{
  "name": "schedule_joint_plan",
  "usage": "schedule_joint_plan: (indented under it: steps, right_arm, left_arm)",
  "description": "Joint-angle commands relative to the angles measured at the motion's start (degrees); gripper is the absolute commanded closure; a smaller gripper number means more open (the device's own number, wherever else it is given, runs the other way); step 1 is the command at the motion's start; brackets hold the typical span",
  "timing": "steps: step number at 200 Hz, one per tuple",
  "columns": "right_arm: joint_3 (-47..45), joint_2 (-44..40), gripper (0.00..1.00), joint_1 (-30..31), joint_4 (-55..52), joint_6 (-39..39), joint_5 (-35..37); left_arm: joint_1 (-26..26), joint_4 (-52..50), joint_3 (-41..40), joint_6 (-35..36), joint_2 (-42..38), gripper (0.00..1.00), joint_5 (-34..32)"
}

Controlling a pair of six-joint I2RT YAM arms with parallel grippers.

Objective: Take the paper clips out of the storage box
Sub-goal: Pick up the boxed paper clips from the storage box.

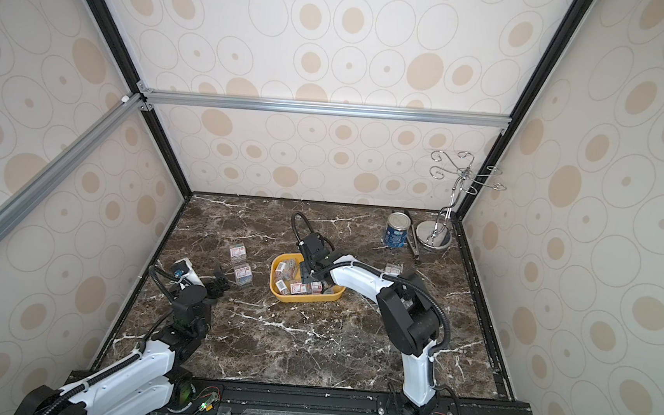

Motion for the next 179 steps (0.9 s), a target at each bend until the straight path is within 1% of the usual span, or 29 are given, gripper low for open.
schedule_joint_plan:
  steps: [1, 32, 41, 55, 85, 124, 150, 169, 179]
  right_arm:
    - [3.56, 2.24, 0.29, -0.53, -2.51, -0.54, -0.35]
    - [7.56, 6.03, 0.29, -0.59, -4.36, -0.98, -0.33]
    - [8.49, 7.12, 0.28, -0.57, -4.83, -1.11, -0.1]
    - [10.05, 8.66, 0.24, -0.56, -5.87, -1.11, 0.69]
    - [11.34, 10.76, 0.22, -0.61, -6.83, -0.94, 2.55]
    - [13.39, 13.68, 0.22, -0.9, -7.19, -0.5, 0.2]
    - [13.67, 14.55, 0.26, -0.86, -7.55, -0.15, 0.62]
    - [12.97, 14.39, 0.32, -0.89, -7.45, 0.28, 1.03]
    - [12.69, 14.33, 0.32, -0.86, -7.26, 0.43, 0.88]
  left_arm:
    - [0.39, 0.29, 1.03, -0.26, -0.11, 0.0, -1.06]
    - [0.41, 0.26, 0.94, -0.35, -0.39, 0.0, -1.24]
    - [0.38, 0.28, 0.85, -0.35, -0.49, 0.0, -1.32]
    - [0.42, 0.29, 0.76, -0.35, -0.58, 0.0, -1.26]
    - [0.38, 0.29, 0.68, -0.44, -0.86, 0.0, -1.3]
    - [0.36, 0.31, 0.5, -0.52, -1.06, 0.0, -1.46]
    - [0.39, 0.3, 0.41, -0.53, -1.18, 0.0, -1.53]
    - [0.41, 0.36, 0.33, -0.61, -1.34, 0.0, -1.6]
    - [0.44, 0.38, 0.25, -0.59, -1.42, 0.0, -1.6]
